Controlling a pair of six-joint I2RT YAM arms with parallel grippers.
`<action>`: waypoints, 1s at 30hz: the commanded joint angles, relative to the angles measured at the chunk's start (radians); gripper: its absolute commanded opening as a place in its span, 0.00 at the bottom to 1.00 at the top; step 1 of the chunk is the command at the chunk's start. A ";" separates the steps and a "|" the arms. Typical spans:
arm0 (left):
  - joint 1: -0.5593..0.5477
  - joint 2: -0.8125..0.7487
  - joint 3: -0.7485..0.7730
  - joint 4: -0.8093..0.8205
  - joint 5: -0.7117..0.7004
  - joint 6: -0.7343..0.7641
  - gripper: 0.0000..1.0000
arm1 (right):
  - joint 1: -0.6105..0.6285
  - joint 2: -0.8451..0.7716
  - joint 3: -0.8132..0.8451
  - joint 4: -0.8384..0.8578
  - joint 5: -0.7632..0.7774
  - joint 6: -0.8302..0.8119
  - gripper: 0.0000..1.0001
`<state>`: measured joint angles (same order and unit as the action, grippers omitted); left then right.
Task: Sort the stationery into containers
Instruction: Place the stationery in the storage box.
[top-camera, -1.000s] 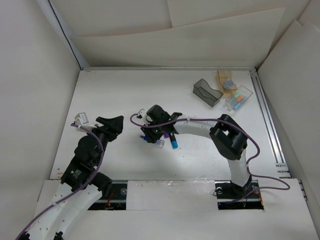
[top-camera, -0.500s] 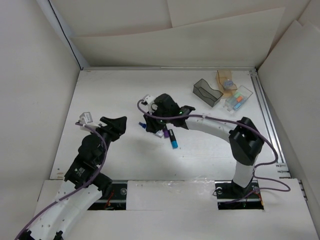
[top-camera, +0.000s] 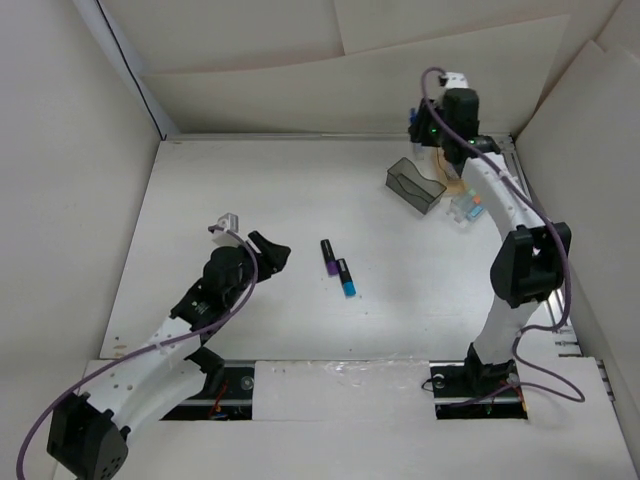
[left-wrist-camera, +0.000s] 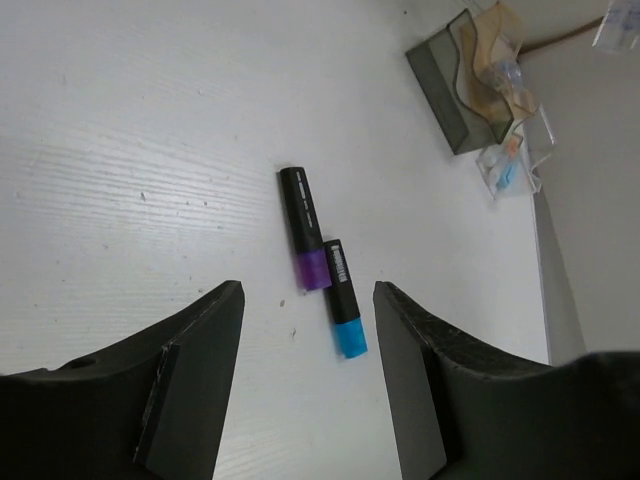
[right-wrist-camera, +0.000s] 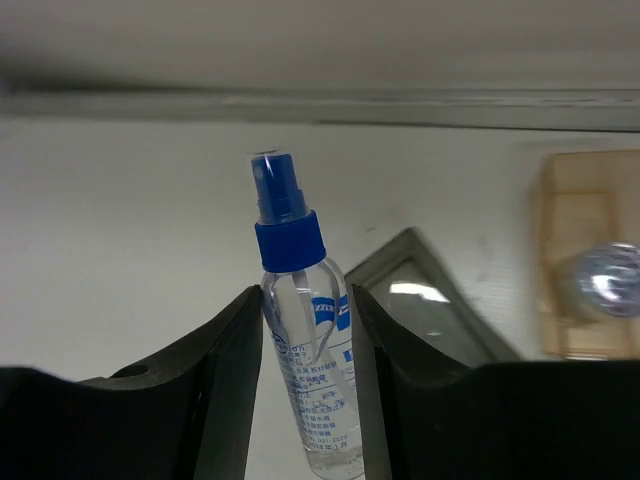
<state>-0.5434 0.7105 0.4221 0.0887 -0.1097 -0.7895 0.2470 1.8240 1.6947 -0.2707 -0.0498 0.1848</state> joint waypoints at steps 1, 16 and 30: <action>-0.004 0.053 -0.008 0.146 0.062 0.030 0.51 | -0.112 0.052 0.106 -0.009 0.123 0.082 0.02; -0.013 0.273 -0.008 0.316 0.150 0.082 0.48 | -0.262 0.399 0.410 -0.036 0.384 0.091 0.03; -0.023 0.303 -0.008 0.338 0.150 0.082 0.48 | -0.195 0.526 0.491 0.061 0.622 0.219 0.06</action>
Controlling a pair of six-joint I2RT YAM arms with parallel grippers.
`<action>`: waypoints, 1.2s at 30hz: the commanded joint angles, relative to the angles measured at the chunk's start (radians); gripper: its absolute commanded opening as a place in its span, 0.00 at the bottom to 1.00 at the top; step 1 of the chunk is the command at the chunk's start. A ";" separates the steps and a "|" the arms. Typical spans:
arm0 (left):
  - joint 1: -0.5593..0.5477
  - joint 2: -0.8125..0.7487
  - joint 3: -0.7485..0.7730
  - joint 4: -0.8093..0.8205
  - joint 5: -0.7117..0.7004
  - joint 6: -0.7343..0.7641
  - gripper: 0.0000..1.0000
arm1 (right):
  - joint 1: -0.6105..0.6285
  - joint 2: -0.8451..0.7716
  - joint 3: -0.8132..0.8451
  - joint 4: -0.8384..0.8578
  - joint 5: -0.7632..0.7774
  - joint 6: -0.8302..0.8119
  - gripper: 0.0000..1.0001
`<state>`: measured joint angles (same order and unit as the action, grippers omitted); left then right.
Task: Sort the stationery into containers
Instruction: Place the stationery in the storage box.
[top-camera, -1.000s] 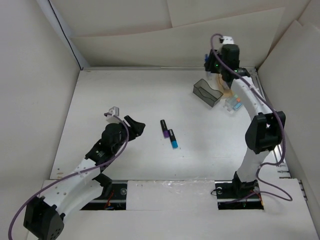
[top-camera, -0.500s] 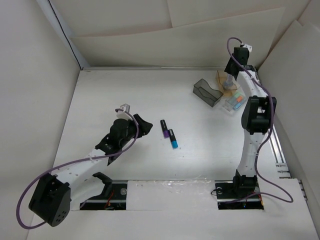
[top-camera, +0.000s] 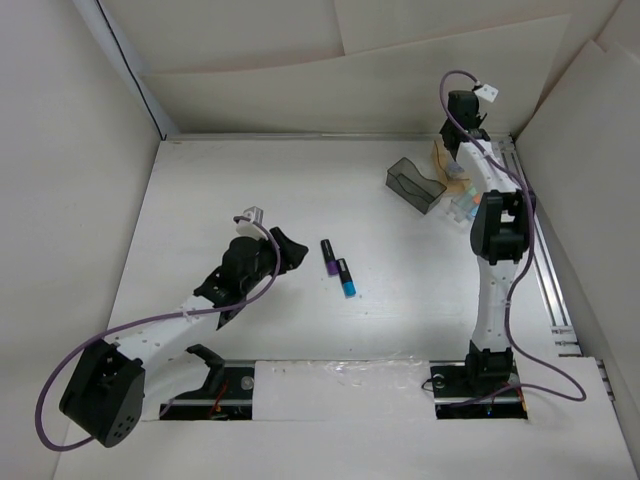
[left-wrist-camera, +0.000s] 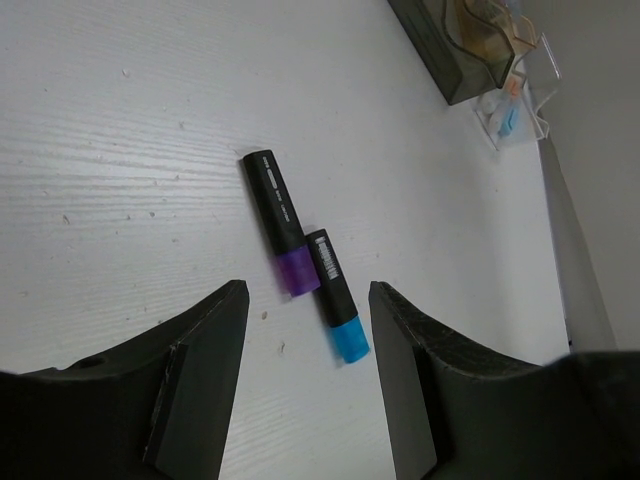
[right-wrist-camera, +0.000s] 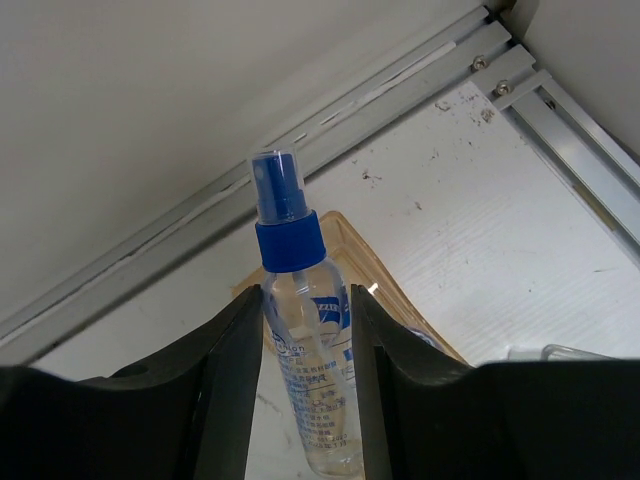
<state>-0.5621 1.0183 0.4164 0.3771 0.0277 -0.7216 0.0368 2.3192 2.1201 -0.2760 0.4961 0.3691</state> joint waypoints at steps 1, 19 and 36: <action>-0.004 -0.004 -0.002 0.049 0.012 0.014 0.48 | 0.015 0.040 0.077 0.066 0.090 0.045 0.06; -0.004 -0.004 -0.011 0.039 -0.017 0.024 0.48 | 0.034 0.164 0.199 0.109 0.157 0.065 0.09; -0.004 0.037 -0.002 0.039 -0.037 0.033 0.48 | 0.034 0.178 0.143 0.159 0.194 0.065 0.27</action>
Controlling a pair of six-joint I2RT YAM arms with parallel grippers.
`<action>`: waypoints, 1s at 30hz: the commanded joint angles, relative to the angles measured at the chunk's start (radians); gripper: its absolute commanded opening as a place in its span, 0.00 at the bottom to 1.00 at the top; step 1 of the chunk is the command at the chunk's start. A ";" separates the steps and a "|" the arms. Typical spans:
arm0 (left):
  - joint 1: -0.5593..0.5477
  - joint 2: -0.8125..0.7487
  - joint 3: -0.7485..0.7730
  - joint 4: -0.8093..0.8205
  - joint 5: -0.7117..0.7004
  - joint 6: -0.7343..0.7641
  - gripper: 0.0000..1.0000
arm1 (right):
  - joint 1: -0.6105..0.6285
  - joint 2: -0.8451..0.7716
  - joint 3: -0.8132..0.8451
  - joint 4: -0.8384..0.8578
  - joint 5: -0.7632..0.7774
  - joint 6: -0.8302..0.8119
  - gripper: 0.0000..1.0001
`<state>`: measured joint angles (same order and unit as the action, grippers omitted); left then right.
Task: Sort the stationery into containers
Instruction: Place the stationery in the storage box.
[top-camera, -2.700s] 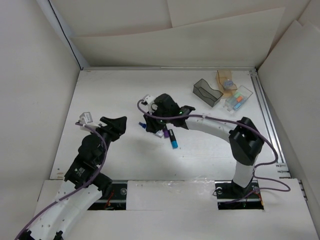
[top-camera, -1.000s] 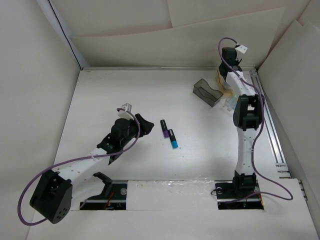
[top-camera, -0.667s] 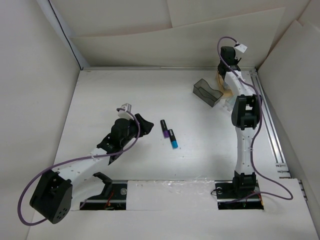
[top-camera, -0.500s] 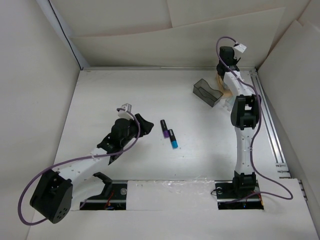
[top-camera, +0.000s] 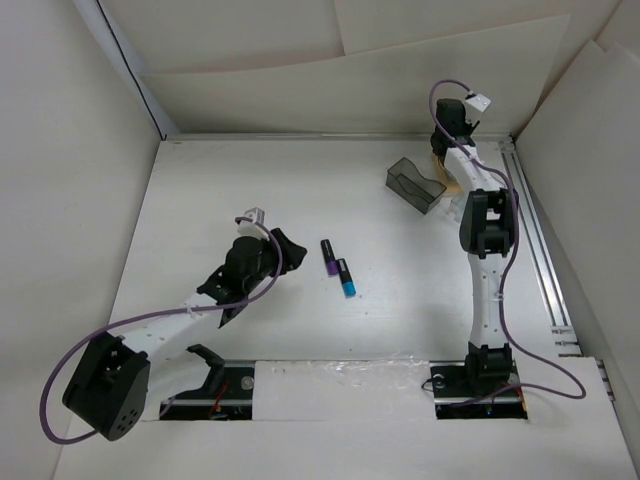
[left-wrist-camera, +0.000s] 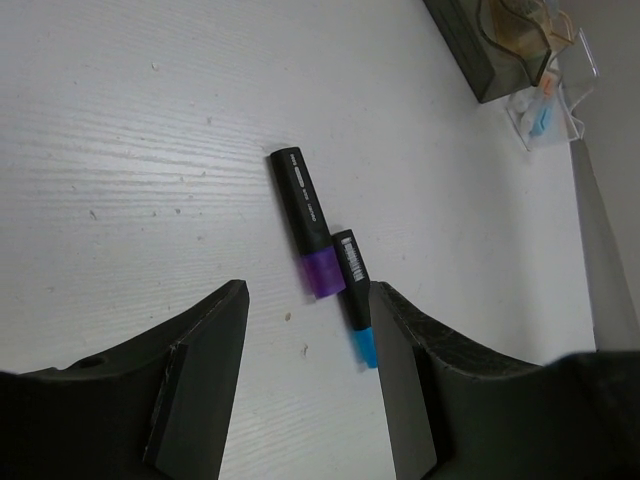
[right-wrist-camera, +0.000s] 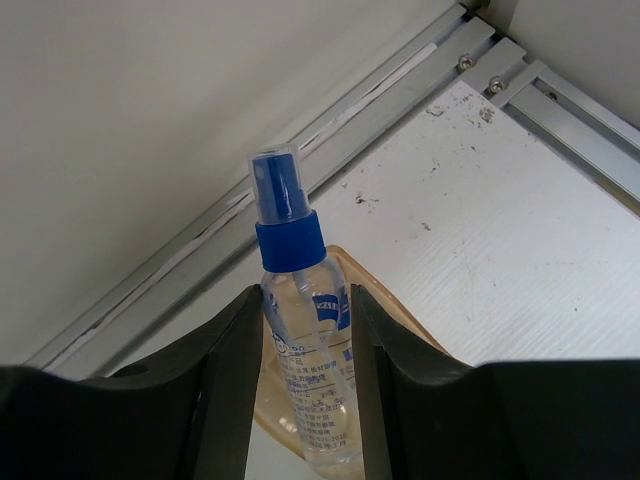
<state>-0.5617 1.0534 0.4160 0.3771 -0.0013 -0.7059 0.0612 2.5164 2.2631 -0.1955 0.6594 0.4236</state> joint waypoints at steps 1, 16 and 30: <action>-0.004 0.011 -0.002 0.039 -0.008 0.017 0.48 | 0.009 -0.019 -0.011 0.090 0.031 0.010 0.30; -0.004 0.042 0.055 -0.047 -0.058 0.037 0.47 | 0.019 -0.180 -0.174 0.119 0.008 0.020 0.57; -0.138 0.160 0.223 -0.187 -0.175 0.056 0.47 | 0.057 -0.670 -0.599 0.128 -0.245 0.082 0.27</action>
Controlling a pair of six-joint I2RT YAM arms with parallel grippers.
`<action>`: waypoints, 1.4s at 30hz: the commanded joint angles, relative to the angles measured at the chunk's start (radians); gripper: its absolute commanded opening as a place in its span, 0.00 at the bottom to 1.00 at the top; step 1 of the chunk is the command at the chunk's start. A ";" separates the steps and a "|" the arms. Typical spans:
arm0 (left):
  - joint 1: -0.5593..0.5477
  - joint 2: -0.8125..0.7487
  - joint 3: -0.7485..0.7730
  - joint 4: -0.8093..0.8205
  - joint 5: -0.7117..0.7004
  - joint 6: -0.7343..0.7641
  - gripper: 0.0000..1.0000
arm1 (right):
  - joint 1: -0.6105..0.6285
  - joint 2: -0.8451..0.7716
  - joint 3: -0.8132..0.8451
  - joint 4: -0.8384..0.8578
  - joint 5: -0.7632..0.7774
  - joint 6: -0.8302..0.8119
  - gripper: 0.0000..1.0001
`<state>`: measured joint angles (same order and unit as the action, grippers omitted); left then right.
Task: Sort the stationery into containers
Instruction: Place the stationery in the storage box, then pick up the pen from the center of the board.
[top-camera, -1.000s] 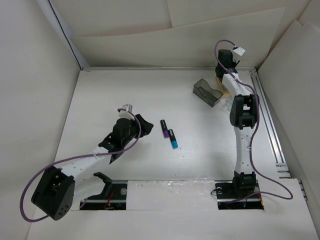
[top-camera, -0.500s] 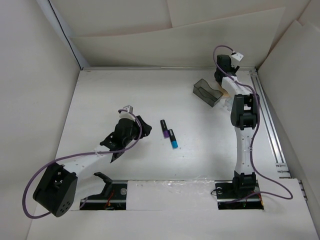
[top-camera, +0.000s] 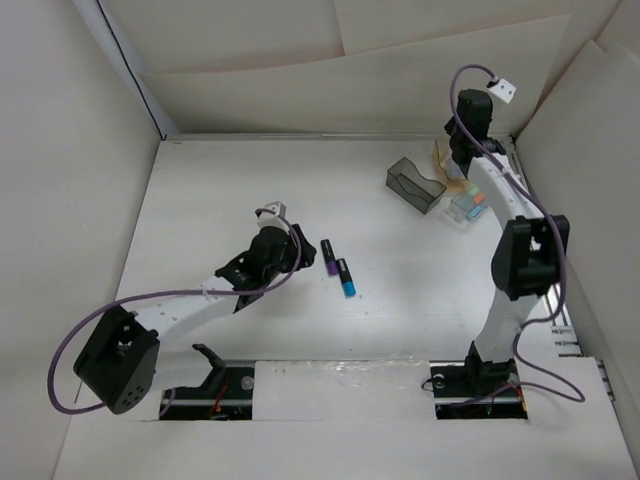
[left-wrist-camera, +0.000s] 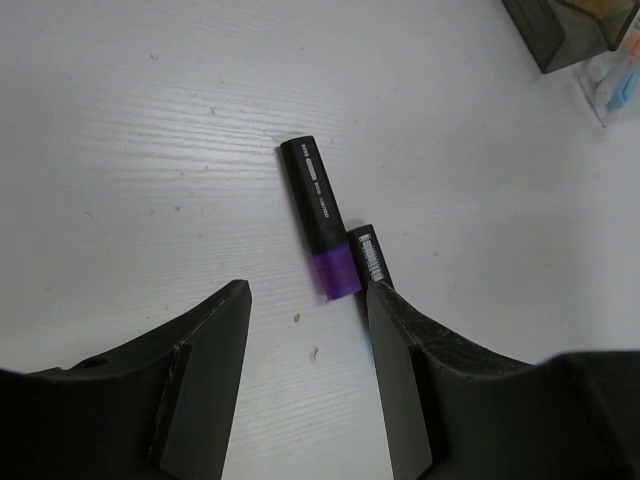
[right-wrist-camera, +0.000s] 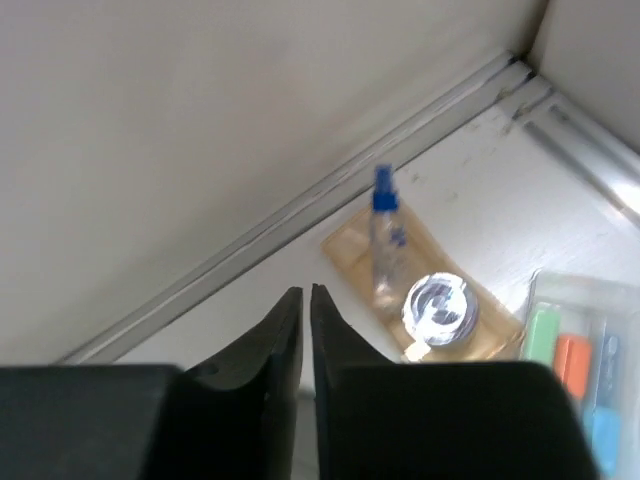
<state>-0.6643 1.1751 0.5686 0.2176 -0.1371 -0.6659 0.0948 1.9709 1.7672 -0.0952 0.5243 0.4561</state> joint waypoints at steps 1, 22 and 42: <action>-0.049 0.055 0.085 -0.049 -0.077 0.015 0.47 | 0.023 -0.159 -0.147 0.028 -0.206 0.061 0.09; -0.113 -0.215 0.051 -0.155 -0.269 -0.095 0.38 | 0.565 -0.291 -0.526 -0.113 -0.567 -0.126 0.47; -0.113 -0.448 -0.019 -0.233 -0.299 -0.066 0.46 | 0.692 0.031 -0.379 -0.175 -0.357 -0.093 0.52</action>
<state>-0.7773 0.7246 0.5613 -0.0498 -0.4454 -0.7521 0.7742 1.9808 1.3529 -0.2787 0.1356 0.3481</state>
